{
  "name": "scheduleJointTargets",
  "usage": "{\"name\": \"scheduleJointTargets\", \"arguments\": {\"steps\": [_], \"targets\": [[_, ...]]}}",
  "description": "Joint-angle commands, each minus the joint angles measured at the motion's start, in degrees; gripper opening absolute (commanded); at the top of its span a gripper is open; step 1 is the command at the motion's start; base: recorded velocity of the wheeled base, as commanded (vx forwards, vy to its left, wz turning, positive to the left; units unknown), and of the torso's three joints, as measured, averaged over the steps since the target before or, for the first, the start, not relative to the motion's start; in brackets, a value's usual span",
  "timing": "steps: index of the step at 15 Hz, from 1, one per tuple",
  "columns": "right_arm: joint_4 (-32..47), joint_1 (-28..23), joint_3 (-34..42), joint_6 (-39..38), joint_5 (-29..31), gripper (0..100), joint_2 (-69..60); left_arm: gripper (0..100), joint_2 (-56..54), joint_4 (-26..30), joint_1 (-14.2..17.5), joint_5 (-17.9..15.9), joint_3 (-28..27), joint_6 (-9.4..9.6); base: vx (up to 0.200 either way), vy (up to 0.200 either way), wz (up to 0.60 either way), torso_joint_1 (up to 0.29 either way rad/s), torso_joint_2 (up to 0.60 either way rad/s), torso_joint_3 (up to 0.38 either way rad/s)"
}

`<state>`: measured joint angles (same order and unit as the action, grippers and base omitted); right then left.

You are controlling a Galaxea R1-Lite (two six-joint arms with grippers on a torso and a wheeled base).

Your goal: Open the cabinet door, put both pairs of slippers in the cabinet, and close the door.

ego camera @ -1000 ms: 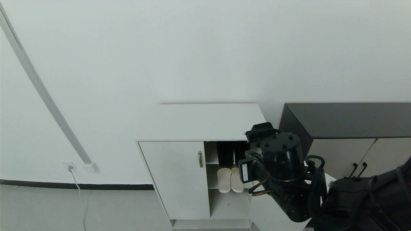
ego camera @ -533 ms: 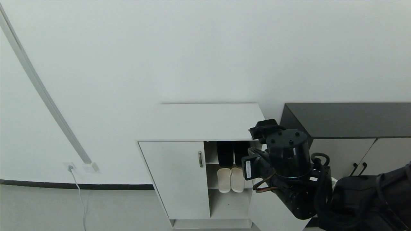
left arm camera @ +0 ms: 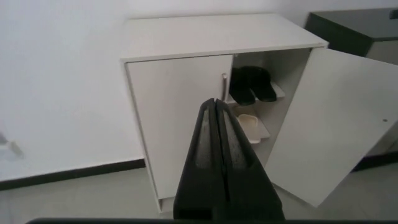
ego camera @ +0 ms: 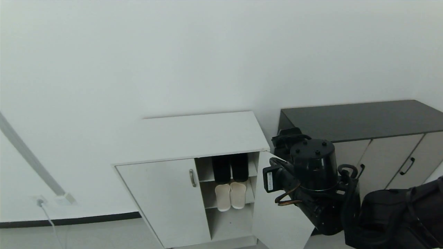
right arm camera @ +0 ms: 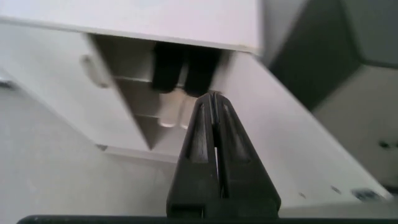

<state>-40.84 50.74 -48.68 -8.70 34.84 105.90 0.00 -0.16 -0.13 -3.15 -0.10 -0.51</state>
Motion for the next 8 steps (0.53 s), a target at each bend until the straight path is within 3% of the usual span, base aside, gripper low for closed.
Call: {"name": "scheduleJointTargets", "arguments": {"steps": [1,8], "targets": [[0.0,-0.3,-0.1,-0.1,0.0,0,0.3,0,0.0,0.0,0.0,0.0,0.0,-0.02,0.000,0.000,-0.60,0.002,0.00,0.002],[-1.1,-1.0,0.4,-0.1,-0.6,0,0.6,0,0.0,0.0,0.0,0.0,0.0,-0.10,0.000,0.000,0.00,0.000,0.00,0.000]]}}
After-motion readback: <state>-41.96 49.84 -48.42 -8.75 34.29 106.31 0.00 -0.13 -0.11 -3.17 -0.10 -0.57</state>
